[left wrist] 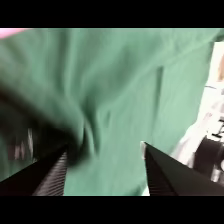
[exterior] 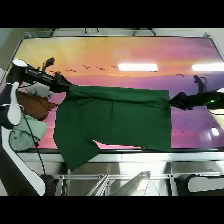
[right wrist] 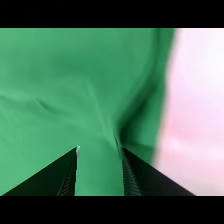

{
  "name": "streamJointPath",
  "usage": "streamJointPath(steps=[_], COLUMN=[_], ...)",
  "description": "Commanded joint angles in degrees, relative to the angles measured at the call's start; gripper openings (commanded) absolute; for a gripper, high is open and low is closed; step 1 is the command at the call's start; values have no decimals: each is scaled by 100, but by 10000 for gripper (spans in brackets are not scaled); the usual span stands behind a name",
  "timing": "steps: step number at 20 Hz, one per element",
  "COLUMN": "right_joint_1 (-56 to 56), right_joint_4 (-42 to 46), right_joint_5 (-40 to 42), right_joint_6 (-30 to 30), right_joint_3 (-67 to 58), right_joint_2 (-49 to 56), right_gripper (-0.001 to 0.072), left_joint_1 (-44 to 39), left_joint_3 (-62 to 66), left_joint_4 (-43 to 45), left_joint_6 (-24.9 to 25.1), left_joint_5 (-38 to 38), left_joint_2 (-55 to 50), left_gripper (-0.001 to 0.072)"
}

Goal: Fold the shirts.

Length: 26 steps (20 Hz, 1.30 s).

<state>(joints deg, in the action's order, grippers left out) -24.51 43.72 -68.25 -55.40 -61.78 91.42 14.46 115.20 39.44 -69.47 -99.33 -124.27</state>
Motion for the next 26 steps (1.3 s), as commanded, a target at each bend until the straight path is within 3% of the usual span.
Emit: streamJointPath(steps=[1, 3, 4, 5, 8, 9, 11, 18, 19, 20, 21, 22, 24, 26], right_joint_1=[-538, -802, -894, -931, -929, -929, -857, 146, 245, 273, 267, 251, 254, 251], right_joint_4=[1668, 1875, 1869, 1864, 1532, 1344, 916, 356, 170, 52, -31, -33, -46, -50], right_joint_5=[-599, -680, -645, -584, -365, -297, -90, 212, 195, 181, 142, 118, 55, 59], right_joint_6=[-1084, -1239, -1331, -1373, -1335, -1244, -986, -741, -581, -501, -435, -439, -439, -439], right_joint_3=[203, 953, 1419, 1843, 2918, 3163, 3585, 3954, 3952, 3952, 3952, 3952, 3952, 3952], right_joint_2=[-721, -1340, -1646, -1891, -2225, -2212, -2210, -1749, -1711, -1716, -1718, -1718, -1718, -1722], right_gripper=[321, 359, 502, 521, 518, 517, 423, 423, 407, 289, 219, 220, 18, 18], left_joint_1=[542, 850, 975, 1064, 1241, 1303, 1419, 1335, 1305, 1250, 1196, 1141, 1034, 938], left_joint_3=[-977, -2302, -3018, -3661, -4878, -5125, -5532, -6225, -6306, -6411, -6526, -6655, -6933, -7156], left_joint_4=[9, 140, 505, 994, 1845, 1847, 1849, 1853, 1851, 1858, 1915, 1987, 1993, 2006], left_joint_6=[-192, -2, 35, 92, 85, 85, 83, 79, 74, 55, 28, 13, 13, -7], left_joint_5=[-157, -48, 133, 345, 507, 577, 787, 841, 850, 879, 918, 984, 1099, 1071], left_joint_2=[750, 1510, 1928, 2295, 2935, 3077, 3342, 3768, 3801, 3827, 3825, 3823, 3823, 3823], left_gripper=[484, 485, 485, 485, 485, 486, 486, 485, 486, 486, 486, 486, 486, 486])
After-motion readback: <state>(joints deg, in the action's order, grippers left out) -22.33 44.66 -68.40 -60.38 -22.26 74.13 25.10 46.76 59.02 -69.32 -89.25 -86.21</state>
